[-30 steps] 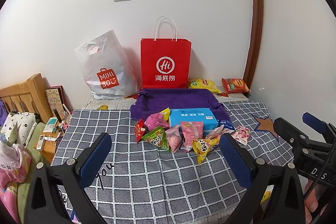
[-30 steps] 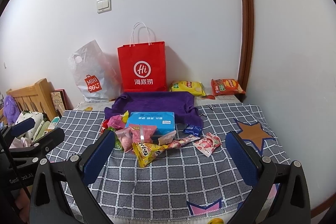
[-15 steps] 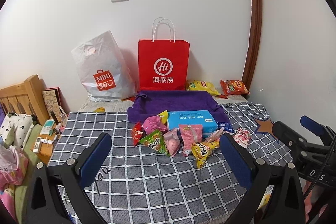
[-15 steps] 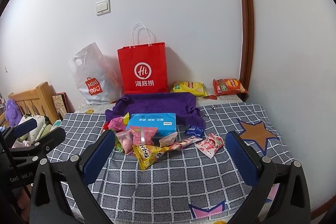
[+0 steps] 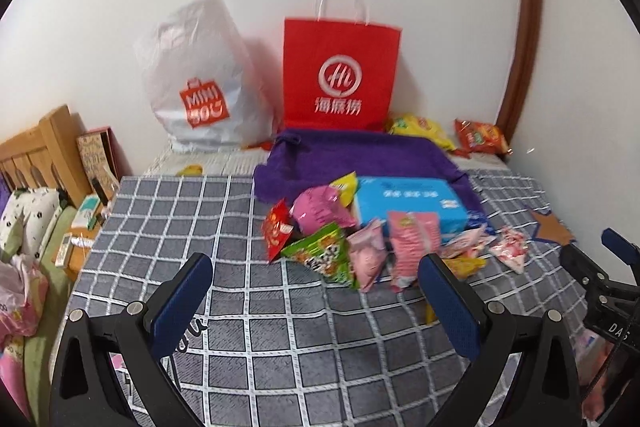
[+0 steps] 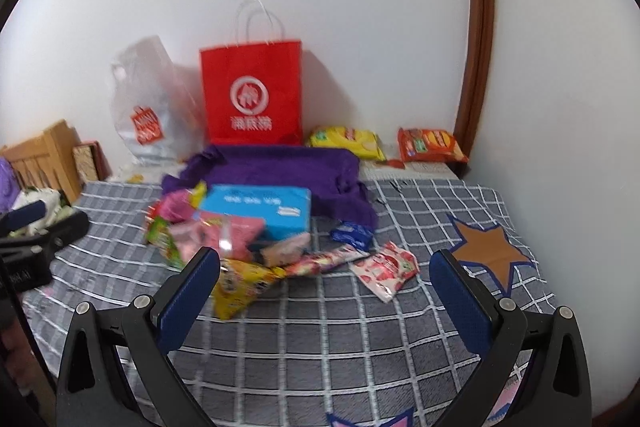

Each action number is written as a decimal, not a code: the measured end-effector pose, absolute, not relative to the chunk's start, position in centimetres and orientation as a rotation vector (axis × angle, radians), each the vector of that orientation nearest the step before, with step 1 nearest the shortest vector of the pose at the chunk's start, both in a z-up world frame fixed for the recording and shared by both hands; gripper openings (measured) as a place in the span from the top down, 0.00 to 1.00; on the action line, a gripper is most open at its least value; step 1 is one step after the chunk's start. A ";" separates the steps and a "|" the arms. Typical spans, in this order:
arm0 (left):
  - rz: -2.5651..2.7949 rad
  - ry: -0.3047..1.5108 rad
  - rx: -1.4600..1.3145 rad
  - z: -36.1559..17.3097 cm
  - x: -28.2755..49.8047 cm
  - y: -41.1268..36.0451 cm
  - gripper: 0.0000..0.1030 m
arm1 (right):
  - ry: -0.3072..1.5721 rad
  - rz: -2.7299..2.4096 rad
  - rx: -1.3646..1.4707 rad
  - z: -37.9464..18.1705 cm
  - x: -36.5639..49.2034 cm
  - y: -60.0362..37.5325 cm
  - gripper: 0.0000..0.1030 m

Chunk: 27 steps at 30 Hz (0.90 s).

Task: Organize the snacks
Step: 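Grasp the red candy packet with the left tool while the right tool grasps the strawberry candy packet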

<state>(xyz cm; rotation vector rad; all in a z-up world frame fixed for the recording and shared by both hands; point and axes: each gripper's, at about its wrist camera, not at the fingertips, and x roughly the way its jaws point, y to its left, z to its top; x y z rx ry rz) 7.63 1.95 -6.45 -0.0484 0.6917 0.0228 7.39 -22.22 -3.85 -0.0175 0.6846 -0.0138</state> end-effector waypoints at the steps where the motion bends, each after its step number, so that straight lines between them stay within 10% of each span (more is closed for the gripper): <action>1: 0.028 0.709 -0.051 -7.1 8.3 2.2 0.00 | 0.699 -0.015 -0.017 -4.3 7.8 -22.5 0.01; 27: 0.057 0.868 -0.077 -11.6 16.3 4.8 0.01 | 1.005 -0.098 0.127 -18.2 21.4 -30.9 0.36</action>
